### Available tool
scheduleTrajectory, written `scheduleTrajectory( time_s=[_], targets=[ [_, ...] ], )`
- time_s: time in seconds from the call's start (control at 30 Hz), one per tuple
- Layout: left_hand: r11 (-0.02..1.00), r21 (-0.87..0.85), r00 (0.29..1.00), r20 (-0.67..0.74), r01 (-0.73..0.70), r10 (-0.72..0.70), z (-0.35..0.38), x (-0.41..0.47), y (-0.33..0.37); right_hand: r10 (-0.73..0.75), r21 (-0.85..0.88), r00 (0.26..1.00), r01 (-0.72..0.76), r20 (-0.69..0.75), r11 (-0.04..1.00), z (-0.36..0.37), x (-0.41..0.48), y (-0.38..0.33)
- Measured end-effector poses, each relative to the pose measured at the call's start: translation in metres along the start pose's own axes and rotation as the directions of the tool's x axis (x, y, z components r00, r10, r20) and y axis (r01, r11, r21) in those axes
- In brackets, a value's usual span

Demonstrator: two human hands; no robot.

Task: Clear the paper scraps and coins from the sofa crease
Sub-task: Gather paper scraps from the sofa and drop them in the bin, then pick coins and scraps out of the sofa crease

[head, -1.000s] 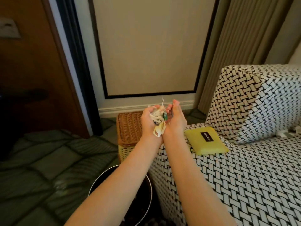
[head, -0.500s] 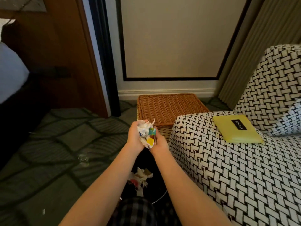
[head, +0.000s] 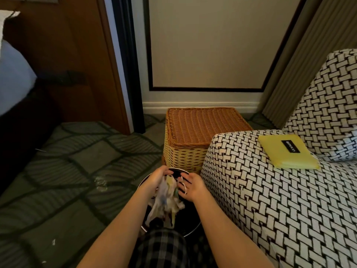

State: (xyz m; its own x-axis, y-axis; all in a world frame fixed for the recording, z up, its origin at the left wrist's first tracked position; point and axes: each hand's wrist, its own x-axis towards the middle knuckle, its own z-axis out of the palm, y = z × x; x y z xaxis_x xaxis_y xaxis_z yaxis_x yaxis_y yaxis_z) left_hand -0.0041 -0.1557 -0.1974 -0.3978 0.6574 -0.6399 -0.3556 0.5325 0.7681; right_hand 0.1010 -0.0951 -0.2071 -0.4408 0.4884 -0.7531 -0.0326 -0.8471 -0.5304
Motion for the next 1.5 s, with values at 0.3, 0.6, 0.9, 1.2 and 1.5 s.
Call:
scheduleTrajectory(
  time_s=[0.3, 0.6, 0.9, 1.2, 1.5],
  targets=[
    [0.983, 0.171, 0.997, -0.011, -0.072, 0.075, -0.002, -0.014, 0.036, -0.001, -0.150, 1.000, 0.003, 0.013, 0.989, 0.000, -0.018, -0.032],
    [0.915, -0.198, 0.919, 0.110, -0.352, 0.378, 0.042, -0.039, 0.093, -0.261, 0.033, 0.934, 0.261, 0.242, 0.965, 0.009, -0.069, -0.087],
    [0.844, -0.335, 0.784, 0.334, -0.419, 0.523, 0.145, -0.071, 0.157, -0.612, 0.087, 0.755, 0.611, 0.235, 0.787, -0.054, -0.164, -0.165],
    [0.891, -0.174, 0.663, 0.611, -0.419, 0.431, 0.282, -0.116, 0.149, -0.693, 0.195, 0.707, 0.706, -0.139, 0.681, -0.182, -0.210, -0.189],
    [0.346, 0.390, 0.471, 0.862, -0.853, 0.188, 0.394, -0.130, 0.111, -0.673, 0.054, 0.586, 0.771, -0.452, 0.635, -0.294, -0.233, -0.202]
  ],
)
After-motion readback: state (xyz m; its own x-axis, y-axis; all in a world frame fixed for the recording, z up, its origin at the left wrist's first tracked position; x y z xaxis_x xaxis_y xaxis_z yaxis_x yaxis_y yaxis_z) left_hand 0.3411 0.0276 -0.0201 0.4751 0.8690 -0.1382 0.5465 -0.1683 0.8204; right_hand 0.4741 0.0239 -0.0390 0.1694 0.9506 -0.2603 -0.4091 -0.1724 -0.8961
